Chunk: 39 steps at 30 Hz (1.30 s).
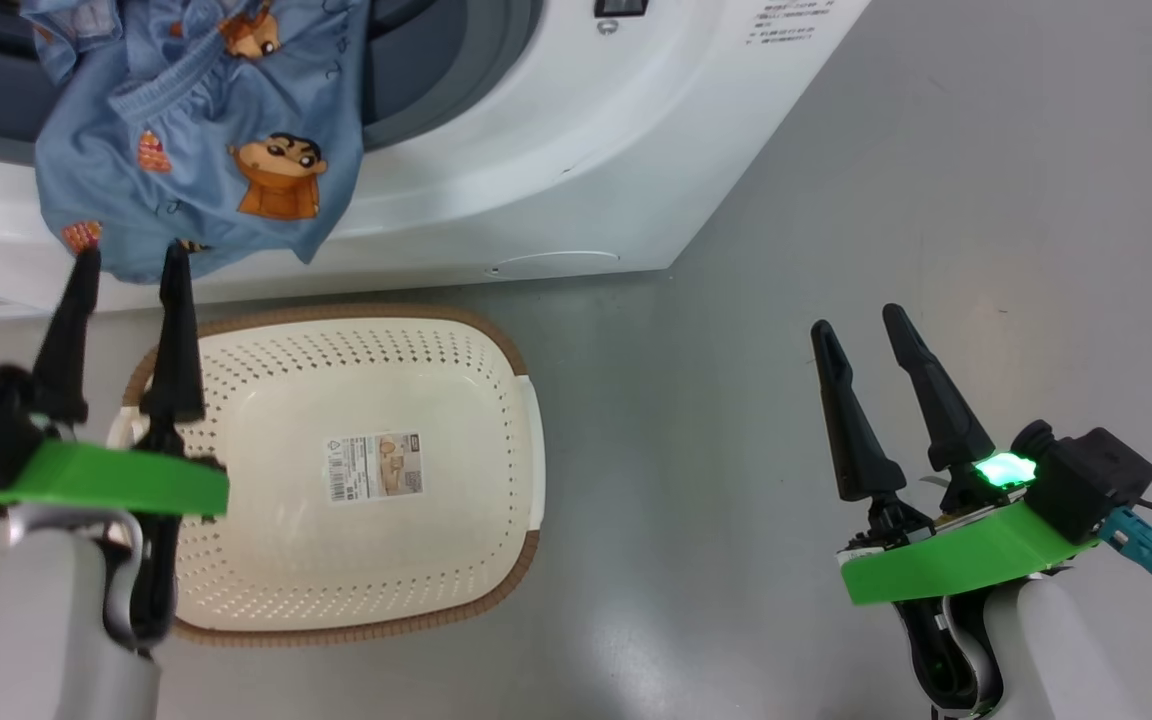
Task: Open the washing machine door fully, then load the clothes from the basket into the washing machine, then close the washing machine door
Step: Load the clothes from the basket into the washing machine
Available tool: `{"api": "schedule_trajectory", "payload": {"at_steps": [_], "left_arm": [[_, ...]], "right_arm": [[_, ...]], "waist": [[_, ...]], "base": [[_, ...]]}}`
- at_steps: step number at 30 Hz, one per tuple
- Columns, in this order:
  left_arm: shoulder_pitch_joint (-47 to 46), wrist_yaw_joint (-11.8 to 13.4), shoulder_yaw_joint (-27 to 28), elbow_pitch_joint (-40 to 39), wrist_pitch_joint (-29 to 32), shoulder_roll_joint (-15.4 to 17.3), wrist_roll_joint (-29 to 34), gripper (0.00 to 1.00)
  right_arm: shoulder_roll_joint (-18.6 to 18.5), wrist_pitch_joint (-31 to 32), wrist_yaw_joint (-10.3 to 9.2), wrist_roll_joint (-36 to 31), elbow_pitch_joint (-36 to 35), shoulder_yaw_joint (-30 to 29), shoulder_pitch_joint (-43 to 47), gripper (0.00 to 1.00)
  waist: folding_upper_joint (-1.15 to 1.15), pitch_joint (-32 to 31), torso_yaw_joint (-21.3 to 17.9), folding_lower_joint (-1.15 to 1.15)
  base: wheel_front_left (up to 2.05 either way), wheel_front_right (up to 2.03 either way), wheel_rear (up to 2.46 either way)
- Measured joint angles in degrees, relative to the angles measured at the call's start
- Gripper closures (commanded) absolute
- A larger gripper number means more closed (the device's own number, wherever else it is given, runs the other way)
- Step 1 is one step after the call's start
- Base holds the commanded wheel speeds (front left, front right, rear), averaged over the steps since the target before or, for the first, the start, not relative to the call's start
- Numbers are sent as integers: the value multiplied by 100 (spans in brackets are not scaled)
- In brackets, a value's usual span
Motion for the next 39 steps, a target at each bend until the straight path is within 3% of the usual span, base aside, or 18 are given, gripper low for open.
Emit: {"api": "schedule_trajectory", "payload": {"at_steps": [10, 23, 30, 39], "left_arm": [[1084, 1, 248, -665, 0, -21, -1, 0], [1206, 0, 301, -768, 0, -55, -20, 0], [1113, 1, 37, -288, 1, -11, -178, 0], [153, 0, -214, 956, 1, 91, -237, 0]], "right_arm": [[-3, 0, 0, -38, -29, -88, 2, 0], [-10, 0, 0, -40, -29, -91, 1, 0], [-10, 0, 0, -40, -44, -91, 0, 0], [-9, 0, 0, -40, -51, -54, -14, 0]], "waist": [[0, 9, 28, 0], [0, 7, 28, 0], [0, 68, 40, 0], [0, 198, 11, 0]], "base": [[0, 0, 0], [0, 0, 0], [0, 0, 0], [0, 0, 0]]}}
